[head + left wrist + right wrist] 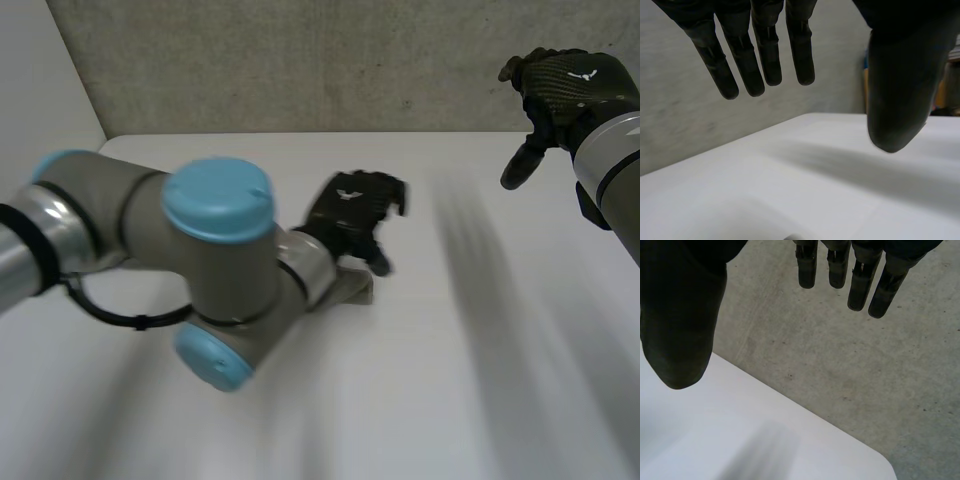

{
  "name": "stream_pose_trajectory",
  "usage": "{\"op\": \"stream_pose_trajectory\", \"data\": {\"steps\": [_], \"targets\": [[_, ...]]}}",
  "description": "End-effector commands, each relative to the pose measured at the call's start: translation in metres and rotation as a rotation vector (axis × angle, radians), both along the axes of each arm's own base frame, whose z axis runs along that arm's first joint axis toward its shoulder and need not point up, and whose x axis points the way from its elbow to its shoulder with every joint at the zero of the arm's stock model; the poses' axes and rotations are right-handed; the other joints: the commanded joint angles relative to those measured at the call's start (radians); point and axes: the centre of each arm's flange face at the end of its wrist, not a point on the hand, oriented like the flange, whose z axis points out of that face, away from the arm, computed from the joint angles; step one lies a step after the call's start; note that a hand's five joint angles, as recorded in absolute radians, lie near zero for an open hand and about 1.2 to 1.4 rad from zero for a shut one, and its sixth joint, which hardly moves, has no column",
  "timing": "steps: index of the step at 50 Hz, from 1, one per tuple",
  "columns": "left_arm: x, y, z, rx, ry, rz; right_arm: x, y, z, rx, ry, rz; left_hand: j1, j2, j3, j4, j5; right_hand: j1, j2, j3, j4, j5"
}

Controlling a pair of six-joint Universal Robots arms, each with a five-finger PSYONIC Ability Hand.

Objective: Fold the towel.

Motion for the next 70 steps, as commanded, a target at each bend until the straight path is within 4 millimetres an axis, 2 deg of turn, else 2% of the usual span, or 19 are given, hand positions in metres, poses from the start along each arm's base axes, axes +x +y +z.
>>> {"op": "stream_pose_trajectory", "data": {"steps": [1, 3, 7, 14, 21, 28, 31, 33, 37, 39, 48, 52, 55, 57, 58, 60, 61, 63, 70], "targets": [[0.071, -0.053, -0.007, 0.055, -0.049, 0.197, 0.005, 0.003, -0.004, 0.007, 0.012, 0.015, -0.054, -0.055, -0.059, -0.059, -0.026, -0.063, -0.068, -0.076, -0.085, -0.062], [0.097, -0.067, -0.017, 0.090, -0.074, 0.265, 0.007, 0.003, -0.008, 0.018, 0.018, 0.020, -0.068, -0.069, -0.073, -0.074, -0.041, -0.063, -0.068, -0.076, -0.085, -0.062], [0.119, -0.076, -0.033, 0.135, -0.106, 0.321, 0.013, 0.006, -0.021, 0.059, 0.028, 0.040, -0.074, -0.075, -0.079, -0.080, -0.046, -0.063, -0.068, -0.076, -0.085, -0.062], [0.159, -0.095, -0.062, 0.177, -0.176, 0.416, 0.055, 0.035, -0.067, 0.175, 0.087, 0.192, -0.071, -0.072, -0.076, -0.077, -0.044, -0.063, -0.068, -0.076, -0.085, -0.062], [0.160, -0.100, -0.078, 0.154, -0.191, 0.415, 0.062, 0.040, -0.086, 0.220, 0.124, 0.218, -0.059, -0.061, -0.064, -0.065, -0.032, -0.063, -0.068, -0.076, -0.085, -0.062], [0.156, -0.102, -0.092, 0.160, -0.203, 0.407, 0.053, 0.047, -0.110, 0.296, 0.162, 0.211, -0.030, -0.031, -0.035, -0.036, -0.002, -0.063, -0.068, -0.076, -0.085, -0.062], [0.155, -0.103, -0.093, 0.153, -0.210, 0.403, 0.051, 0.048, -0.114, 0.307, 0.172, 0.209, 0.114, 0.113, 0.109, 0.108, 0.141, -0.063, -0.068, -0.076, -0.085, -0.062], [0.154, -0.105, -0.090, 0.131, -0.203, 0.402, 0.045, 0.051, -0.120, 0.325, 0.197, 0.206, 0.531, 0.530, 0.526, 0.526, 0.559, -0.063, -0.068, -0.076, -0.085, -0.062], [0.151, -0.108, -0.083, 0.092, -0.179, 0.400, 0.039, 0.053, -0.127, 0.344, 0.219, 0.200, 0.863, 0.862, 0.858, 0.858, 0.891, -0.063, -0.068, -0.076, -0.085, -0.062], [0.147, -0.108, -0.078, 0.070, -0.165, 0.394, 0.035, 0.060, -0.131, 0.359, 0.235, 0.205, 0.865, 0.864, 0.860, 0.860, 0.893, -0.063, -0.068, -0.076, -0.085, -0.062], [0.092, -0.078, -0.046, -0.034, -0.111, 0.256, 0.015, 0.063, -0.132, 0.359, 0.270, 0.186, 0.865, 0.864, 0.860, 0.860, 0.893, -0.063, -0.068, -0.076, -0.085, -0.062], [0.050, -0.044, -0.028, -0.073, -0.078, 0.135, -0.011, 0.046, -0.115, 0.311, 0.272, 0.095, 0.865, 0.864, 0.860, 0.860, 0.893, -0.063, -0.068, -0.076, -0.085, -0.062], [0.035, -0.032, -0.020, -0.087, -0.065, 0.094, -0.034, 0.029, -0.101, 0.276, 0.255, 0.006, 0.865, 0.864, 0.860, 0.860, 0.893, -0.063, -0.068, -0.076, -0.085, -0.062], [0.003, -0.005, 0.000, -0.129, -0.019, 0.001, -0.046, 0.021, -0.093, 0.257, 0.241, -0.037, 0.865, 0.864, 0.860, 0.860, 0.893, -0.063, -0.068, -0.076, -0.085, -0.062], [0.003, -0.005, 0.001, -0.129, -0.019, 0.001, -0.057, 0.014, -0.087, 0.241, 0.228, -0.076, 0.865, 0.864, 0.860, 0.860, 0.893, -0.063, -0.068, -0.076, -0.085, -0.062], [-0.027, 0.018, 0.015, -0.165, 0.042, -0.069, -0.068, 0.007, -0.081, 0.230, 0.217, -0.106, 0.865, 0.864, 0.860, 0.860, 0.893, -0.063, -0.068, -0.076, -0.085, -0.062], [-0.027, 0.018, 0.015, -0.165, 0.042, -0.069, -0.068, 0.007, -0.081, 0.230, 0.217, -0.106, 0.865, 0.864, 0.860, 0.860, 0.893, -0.063, -0.068, -0.076, -0.085, -0.062], [-0.052, 0.033, 0.029, -0.210, 0.104, -0.097, -0.085, -0.003, -0.078, 0.227, 0.198, -0.144, 0.865, 0.864, 0.860, 0.860, 0.893, -0.063, -0.068, -0.076, -0.085, -0.062], [-0.089, 0.041, 0.031, -0.269, 0.182, -0.121, -0.097, -0.007, -0.079, 0.243, 0.171, -0.154, 0.865, 0.864, 0.860, 0.860, 0.893, -0.063, -0.068, -0.076, -0.085, -0.062]]}}
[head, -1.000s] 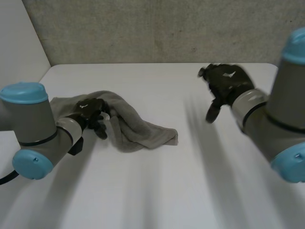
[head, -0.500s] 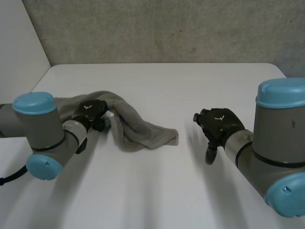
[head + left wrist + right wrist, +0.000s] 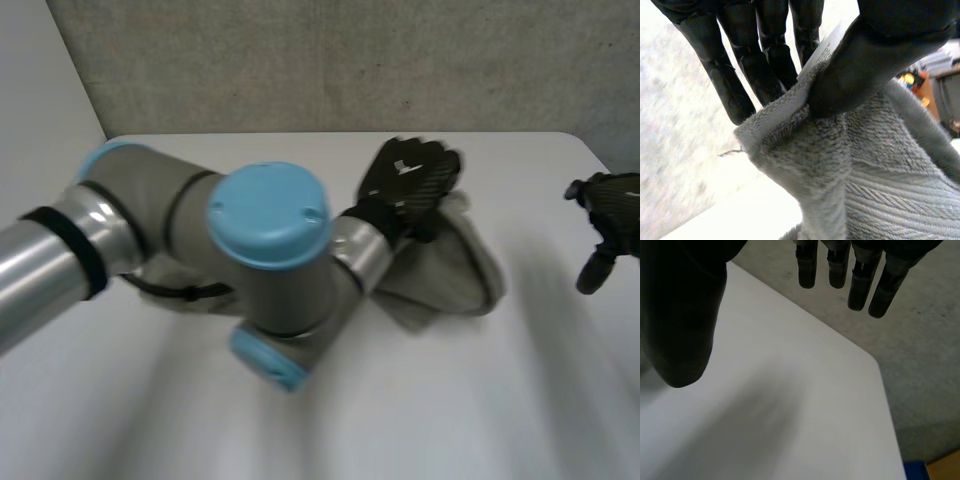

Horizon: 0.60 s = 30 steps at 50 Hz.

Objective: Fold the towel.

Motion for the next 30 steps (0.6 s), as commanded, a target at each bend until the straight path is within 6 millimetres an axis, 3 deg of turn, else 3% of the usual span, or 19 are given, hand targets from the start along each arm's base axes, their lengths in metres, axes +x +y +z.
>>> {"op": "stream_pose_trajectory", "data": {"steps": [1, 7, 8, 9, 11, 12, 13, 14, 16, 17, 18, 19, 21, 22, 24, 26, 27, 29, 30], "targets": [[-0.044, 0.012, -0.003, -0.058, 0.085, -0.047, -0.013, -0.005, -0.003, 0.019, -0.029, -0.014, 0.080, 0.082, 0.064, 0.036, 0.073, -0.063, -0.068, -0.076, -0.085, -0.062], [-0.049, 0.015, -0.024, -0.028, 0.057, -0.059, -0.013, -0.001, -0.006, 0.030, -0.028, -0.011, 0.080, 0.082, 0.064, 0.036, 0.073, -0.063, -0.068, -0.076, -0.085, -0.062], [-0.048, 0.016, -0.032, -0.013, 0.034, -0.059, -0.013, 0.000, -0.006, 0.030, -0.029, -0.008, -0.112, -0.109, -0.127, -0.155, -0.118, -0.063, -0.068, -0.076, -0.085, -0.062], [-0.047, 0.016, -0.032, -0.013, 0.034, -0.059, -0.013, 0.000, -0.006, 0.030, -0.029, -0.008, -0.114, -0.111, -0.129, -0.157, -0.120, -0.063, -0.068, -0.076, -0.085, -0.062], [-0.033, 0.010, -0.056, 0.045, -0.052, -0.024, -0.011, 0.002, -0.007, 0.032, -0.031, 0.004, -0.932, -0.930, -0.948, -0.975, -0.938, -0.063, -0.068, -0.076, -0.085, -0.062], [-0.033, 0.010, -0.056, 0.046, -0.052, -0.024, -0.009, 0.003, -0.007, 0.029, -0.030, 0.015, -0.936, -0.933, -0.951, -0.979, -0.942, -0.063, -0.068, -0.076, -0.085, -0.062], [-0.017, -0.001, -0.063, 0.083, -0.098, 0.019, -0.009, 0.003, -0.007, 0.029, -0.030, 0.015, -1.107, -1.105, -1.123, -1.150, -1.113, -0.063, -0.068, -0.076, -0.085, -0.062], [-0.017, -0.001, -0.063, 0.083, -0.099, 0.019, -0.006, 0.005, -0.007, 0.029, -0.033, 0.038, -1.109, -1.106, -1.125, -1.152, -1.115, -0.063, -0.068, -0.076, -0.085, -0.062], [0.018, -0.023, -0.062, 0.130, -0.141, 0.109, -0.001, 0.007, -0.010, 0.038, -0.036, 0.069, -1.109, -1.106, -1.125, -1.152, -1.115, -0.063, -0.068, -0.076, -0.085, -0.062], [0.019, -0.023, -0.062, 0.130, -0.141, 0.110, 0.005, 0.012, -0.012, 0.050, -0.042, 0.114, -1.109, -1.106, -1.125, -1.152, -1.115, -0.063, -0.068, -0.076, -0.085, -0.062], [0.040, -0.032, -0.058, 0.149, -0.156, 0.153, 0.014, 0.017, -0.012, 0.055, -0.048, 0.162, -1.109, -1.106, -1.125, -1.152, -1.115, -0.063, -0.068, -0.076, -0.085, -0.062], [0.040, -0.032, -0.058, 0.149, -0.156, 0.154, 0.014, 0.017, -0.012, 0.056, -0.048, 0.163, -1.109, -1.106, -1.125, -1.152, -1.115, -0.063, -0.068, -0.076, -0.085, -0.062], [0.067, -0.042, -0.045, 0.152, -0.150, 0.210, 0.020, 0.022, -0.014, 0.062, -0.050, 0.196, -1.112, -1.109, -1.128, -1.155, -1.118, -0.063, -0.068, -0.076, -0.085, -0.062], [0.067, -0.042, -0.045, 0.152, -0.150, 0.210, 0.025, 0.025, -0.015, 0.068, -0.051, 0.217, -1.112, -1.109, -1.128, -1.155, -1.118, -0.063, -0.068, -0.076, -0.085, -0.062], [0.091, -0.049, -0.036, 0.156, -0.153, 0.262, 0.030, 0.029, -0.017, 0.076, -0.047, 0.240, -1.115, -1.112, -1.131, -1.158, -1.121, -0.063, -0.068, -0.076, -0.085, -0.062], [0.103, -0.051, -0.033, 0.162, -0.156, 0.286, 0.034, 0.034, -0.019, 0.083, -0.038, 0.266, -1.112, -1.109, -1.128, -1.155, -1.118, -0.063, -0.068, -0.076, -0.085, -0.062], [0.103, -0.051, -0.033, 0.162, -0.156, 0.287, 0.041, 0.043, -0.024, 0.095, -0.007, 0.307, -1.112, -1.109, -1.128, -1.155, -1.118, -0.063, -0.068, -0.076, -0.085, -0.062], [0.129, -0.054, -0.033, 0.186, -0.175, 0.338, 0.046, 0.051, -0.028, 0.103, 0.024, 0.341, -1.094, -1.092, -1.110, -1.138, -1.101, -0.063, -0.068, -0.076, -0.085, -0.062], [0.129, -0.054, -0.033, 0.186, -0.175, 0.338, 0.050, 0.057, -0.033, 0.109, 0.058, 0.369, -1.094, -1.092, -1.110, -1.138, -1.101, -0.063, -0.068, -0.076, -0.085, -0.062]]}}
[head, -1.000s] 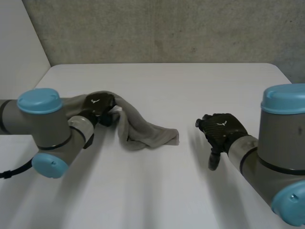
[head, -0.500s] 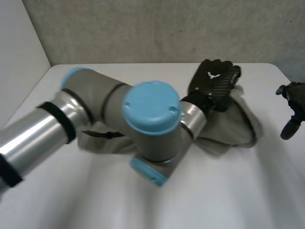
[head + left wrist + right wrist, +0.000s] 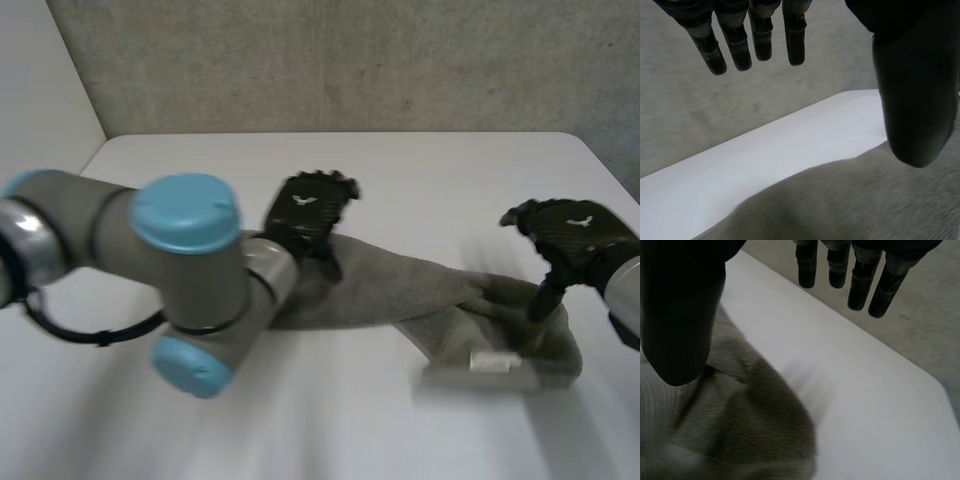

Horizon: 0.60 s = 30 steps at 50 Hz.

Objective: Fold the towel.

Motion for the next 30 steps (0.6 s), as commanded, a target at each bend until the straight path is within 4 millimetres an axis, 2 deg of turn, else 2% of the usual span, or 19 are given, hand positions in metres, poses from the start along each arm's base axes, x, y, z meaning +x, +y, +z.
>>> {"op": "stream_pose_trajectory", "data": {"steps": [1, 3, 5, 7, 8, 10, 12, 17, 20, 24, 26, 29, 30], "targets": [[0.053, -0.006, 0.002, 0.042, -0.039, 0.103, 0.020, 0.027, -0.015, 0.018, 0.095, 0.129, -0.052, -0.034, -0.037, -0.046, -0.011, -0.063, -0.068, -0.076, -0.085, -0.062], [0.061, -0.005, -0.004, 0.065, -0.052, 0.108, 0.028, 0.041, -0.023, 0.024, 0.153, 0.190, -0.049, -0.031, -0.034, -0.043, -0.008, -0.063, -0.068, -0.076, -0.085, -0.062], [0.073, -0.001, -0.021, 0.122, -0.085, 0.109, 0.028, 0.041, -0.023, 0.024, 0.153, 0.191, -0.046, -0.028, -0.032, -0.040, -0.005, -0.063, -0.068, -0.076, -0.085, -0.062], [0.078, 0.002, -0.028, 0.143, -0.097, 0.109, 0.036, 0.055, -0.032, 0.036, 0.195, 0.256, -0.046, -0.028, -0.032, -0.040, -0.005, -0.063, -0.068, -0.076, -0.085, -0.062], [0.081, 0.002, -0.034, 0.158, -0.105, 0.113, 0.036, 0.055, -0.032, 0.036, 0.195, 0.256, -0.049, -0.031, -0.034, -0.043, -0.008, -0.063, -0.068, -0.076, -0.085, -0.062], [0.081, 0.002, -0.034, 0.158, -0.105, 0.114, 0.041, 0.064, -0.041, 0.070, 0.208, 0.288, -0.049, -0.031, -0.034, -0.043, -0.008, -0.063, -0.068, -0.076, -0.085, -0.062], [0.091, -0.007, -0.042, 0.156, -0.100, 0.149, 0.043, 0.067, -0.045, 0.085, 0.212, 0.302, -0.049, -0.031, -0.034, -0.043, -0.008, -0.063, -0.068, -0.076, -0.085, -0.062], [0.098, -0.018, -0.048, 0.145, -0.094, 0.177, 0.047, 0.076, -0.052, 0.115, 0.222, 0.331, -0.049, -0.031, -0.034, -0.043, -0.008, -0.063, -0.068, -0.076, -0.085, -0.062], [0.105, -0.031, -0.056, 0.114, -0.131, 0.203, 0.048, 0.084, -0.057, 0.128, 0.231, 0.349, -0.049, -0.031, -0.034, -0.043, -0.008, -0.063, -0.068, -0.076, -0.085, -0.062], [0.107, -0.036, -0.060, 0.093, -0.172, 0.202, 0.048, 0.087, -0.061, 0.141, 0.236, 0.356, -0.031, -0.013, -0.017, -0.025, 0.010, -0.063, -0.068, -0.076, -0.085, -0.062], [0.107, -0.039, -0.063, 0.085, -0.195, 0.201, 0.049, 0.089, -0.069, 0.168, 0.243, 0.368, -0.014, 0.004, 0.001, -0.007, 0.027, -0.063, -0.068, -0.076, -0.085, -0.062], [0.107, -0.045, -0.080, 0.083, -0.278, 0.190, 0.049, 0.090, -0.077, 0.195, 0.254, 0.371, 0.004, 0.022, 0.018, 0.010, 0.045, -0.063, -0.068, -0.076, -0.085, -0.062], [0.107, -0.045, -0.080, 0.083, -0.278, 0.190, 0.049, 0.090, -0.084, 0.220, 0.268, 0.371, 0.004, 0.022, 0.018, 0.010, 0.045, -0.063, -0.068, -0.076, -0.085, -0.062]]}}
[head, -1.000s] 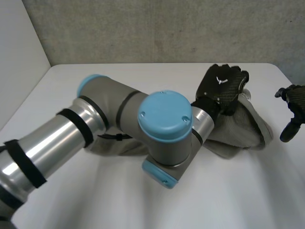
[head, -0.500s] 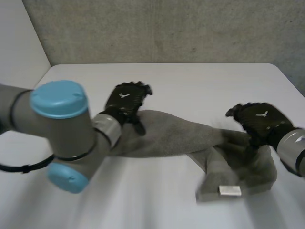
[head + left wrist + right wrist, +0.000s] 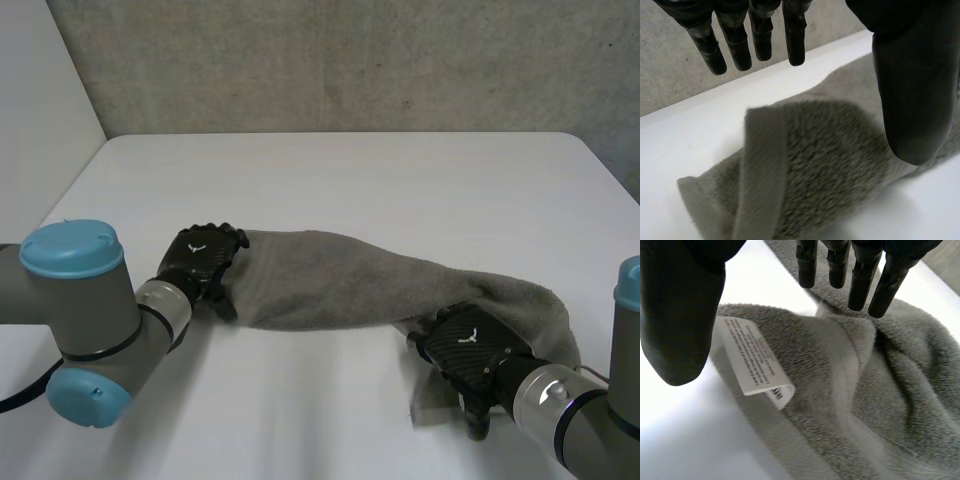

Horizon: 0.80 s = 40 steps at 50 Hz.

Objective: Fold the towel.

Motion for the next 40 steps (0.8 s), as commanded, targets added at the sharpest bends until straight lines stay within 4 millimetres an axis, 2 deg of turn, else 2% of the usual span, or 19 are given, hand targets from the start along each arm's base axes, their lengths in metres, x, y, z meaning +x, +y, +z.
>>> {"op": "stream_pose_trajectory", "data": {"steps": [1, 2, 3, 4, 5, 6, 7, 9, 14, 18, 20, 25, 26, 27, 28, 29, 30, 35, 40], "targets": [[0.001, -0.011, -0.022, 0.004, -0.118, -0.019, 0.001, 0.001, -0.023, 0.068, 0.052, -0.001, 0.056, 0.073, 0.070, 0.062, 0.086, 0.039, 0.034, 0.026, 0.017, 0.040], [0.002, -0.012, -0.024, 0.006, -0.126, -0.016, 0.001, 0.001, -0.023, 0.068, 0.052, -0.001, 0.164, 0.181, 0.179, 0.170, 0.194, 0.041, 0.036, 0.028, 0.020, 0.042], [0.002, -0.012, -0.024, 0.006, -0.127, -0.016, 0.001, -0.001, -0.021, 0.057, 0.056, -0.008, 0.165, 0.182, 0.180, 0.172, 0.195, 0.463, 0.458, 0.449, 0.441, 0.464], [0.005, -0.014, -0.025, 0.011, -0.131, -0.010, 0.001, -0.002, -0.021, 0.057, 0.056, -0.008, 0.406, 0.423, 0.421, 0.413, 0.436, 0.467, 0.462, 0.454, 0.445, 0.468], [0.005, -0.014, -0.025, 0.011, -0.131, -0.010, 0.001, -0.004, -0.019, 0.047, 0.050, -0.008, 0.409, 0.426, 0.423, 0.415, 0.438, 0.871, 0.866, 0.858, 0.849, 0.872], [0.007, -0.015, -0.024, 0.015, -0.127, -0.002, 0.003, -0.007, -0.013, 0.026, 0.034, -0.002, 0.752, 0.769, 0.766, 0.758, 0.781, 0.948, 0.943, 0.934, 0.926, 0.949], [0.007, -0.015, -0.024, 0.015, -0.127, -0.002, 0.005, -0.009, -0.002, -0.011, 0.012, 0.003, 0.755, 0.772, 0.770, 0.762, 0.785, 1.004, 0.999, 0.990, 0.982, 1.005], [0.012, -0.019, -0.007, -0.015, -0.112, 0.015, 0.005, -0.012, 0.012, -0.057, -0.009, 0.001, 1.112, 1.129, 1.127, 1.119, 1.142, 1.048, 1.043, 1.035, 1.026, 1.049], [0.018, -0.023, 0.026, -0.072, -0.080, 0.038, 0.005, -0.019, 0.049, -0.184, -0.068, -0.021, 1.113, 1.130, 1.127, 1.119, 1.143, 1.158, 1.153, 1.145, 1.137, 1.159], [0.023, -0.021, 0.045, -0.079, -0.058, 0.052, 0.003, -0.015, 0.073, -0.221, -0.091, -0.009, 1.113, 1.130, 1.127, 1.119, 1.143, 1.159, 1.154, 1.146, 1.137, 1.160], [0.032, -0.016, 0.069, -0.073, -0.031, 0.075, 0.002, -0.013, 0.080, -0.220, -0.095, -0.001, 1.113, 1.130, 1.127, 1.119, 1.143, 1.159, 1.154, 1.146, 1.137, 1.160], [0.042, -0.007, 0.092, -0.023, 0.030, 0.060, -0.008, -0.018, 0.083, -0.166, -0.103, -0.011, 1.113, 1.130, 1.127, 1.119, 1.143, 1.159, 1.154, 1.146, 1.137, 1.160], [0.042, -0.007, 0.092, -0.023, 0.030, 0.060, -0.011, -0.019, 0.081, -0.148, -0.108, -0.013, 1.113, 1.130, 1.127, 1.119, 1.143, 0.802, 0.797, 0.789, 0.781, 0.803], [0.044, -0.006, 0.095, 0.000, 0.056, 0.043, -0.011, -0.019, 0.081, -0.148, -0.108, -0.013, 1.113, 1.130, 1.127, 1.119, 1.143, 0.799, 0.794, 0.786, 0.777, 0.800], [0.046, -0.007, 0.096, 0.023, 0.085, 0.032, -0.013, -0.020, 0.077, -0.128, -0.108, -0.012, 1.113, 1.130, 1.127, 1.119, 1.143, 0.310, 0.305, 0.297, 0.289, 0.311], [0.046, -0.007, 0.096, 0.023, 0.085, 0.032, -0.013, -0.020, 0.077, -0.128, -0.108, -0.012, 1.113, 1.130, 1.127, 1.119, 1.143, 0.305, 0.300, 0.292, 0.284, 0.306], [0.049, -0.010, 0.098, 0.035, 0.119, 0.023, -0.013, -0.020, 0.067, -0.090, -0.098, -0.014, 1.113, 1.130, 1.127, 1.119, 1.143, 0.154, 0.149, 0.141, 0.133, 0.155], [0.060, -0.033, 0.105, 0.036, 0.197, 0.042, -0.008, -0.025, 0.030, 0.007, -0.084, -0.016, 1.113, 1.130, 1.127, 1.119, 1.143, 0.147, 0.142, 0.134, 0.125, 0.148], [0.067, -0.081, 0.073, 0.080, 0.199, 0.115, -0.004, -0.015, 0.018, 0.052, -0.094, -0.010, 1.113, 1.130, 1.127, 1.119, 1.143, 0.141, 0.136, 0.128, 0.119, 0.142]]}}
